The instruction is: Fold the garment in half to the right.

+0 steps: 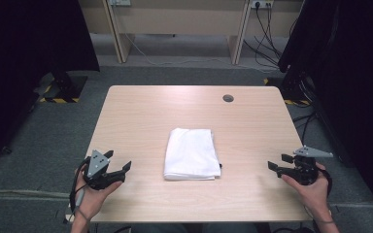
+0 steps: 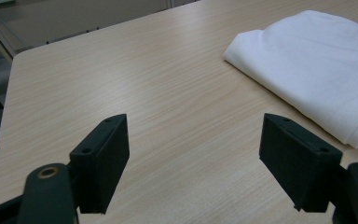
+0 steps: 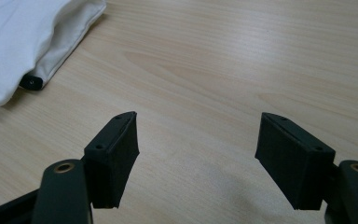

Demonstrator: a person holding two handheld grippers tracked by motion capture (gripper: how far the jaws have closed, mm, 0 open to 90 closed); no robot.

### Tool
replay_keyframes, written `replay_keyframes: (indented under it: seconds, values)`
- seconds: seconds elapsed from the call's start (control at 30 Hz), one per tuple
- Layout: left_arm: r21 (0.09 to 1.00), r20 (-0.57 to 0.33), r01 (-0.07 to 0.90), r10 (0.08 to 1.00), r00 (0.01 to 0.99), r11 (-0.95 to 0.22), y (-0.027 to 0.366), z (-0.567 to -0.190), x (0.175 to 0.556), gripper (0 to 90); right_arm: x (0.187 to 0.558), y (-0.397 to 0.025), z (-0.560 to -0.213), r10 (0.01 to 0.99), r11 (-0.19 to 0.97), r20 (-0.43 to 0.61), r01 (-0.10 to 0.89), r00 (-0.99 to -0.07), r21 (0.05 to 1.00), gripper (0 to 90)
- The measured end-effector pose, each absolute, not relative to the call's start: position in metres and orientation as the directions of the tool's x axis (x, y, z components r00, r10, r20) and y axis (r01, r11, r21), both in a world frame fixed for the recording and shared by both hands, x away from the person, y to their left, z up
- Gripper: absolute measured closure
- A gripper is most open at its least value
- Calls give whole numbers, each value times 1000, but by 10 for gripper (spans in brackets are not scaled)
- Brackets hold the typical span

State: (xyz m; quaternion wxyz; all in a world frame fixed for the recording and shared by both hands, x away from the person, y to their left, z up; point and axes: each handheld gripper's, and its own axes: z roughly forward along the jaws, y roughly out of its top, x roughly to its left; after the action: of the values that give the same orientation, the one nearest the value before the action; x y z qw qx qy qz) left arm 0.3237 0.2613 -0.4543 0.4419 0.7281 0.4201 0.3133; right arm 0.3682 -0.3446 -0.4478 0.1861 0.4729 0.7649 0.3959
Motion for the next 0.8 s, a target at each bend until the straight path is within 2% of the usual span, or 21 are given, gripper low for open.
replay_keyframes:
  seconds: [0.8]
  values:
    - [903, 65, 361, 904, 422, -233, 273, -466, 323, 233, 369, -355, -458, 886, 220, 96, 594, -454, 774, 285]
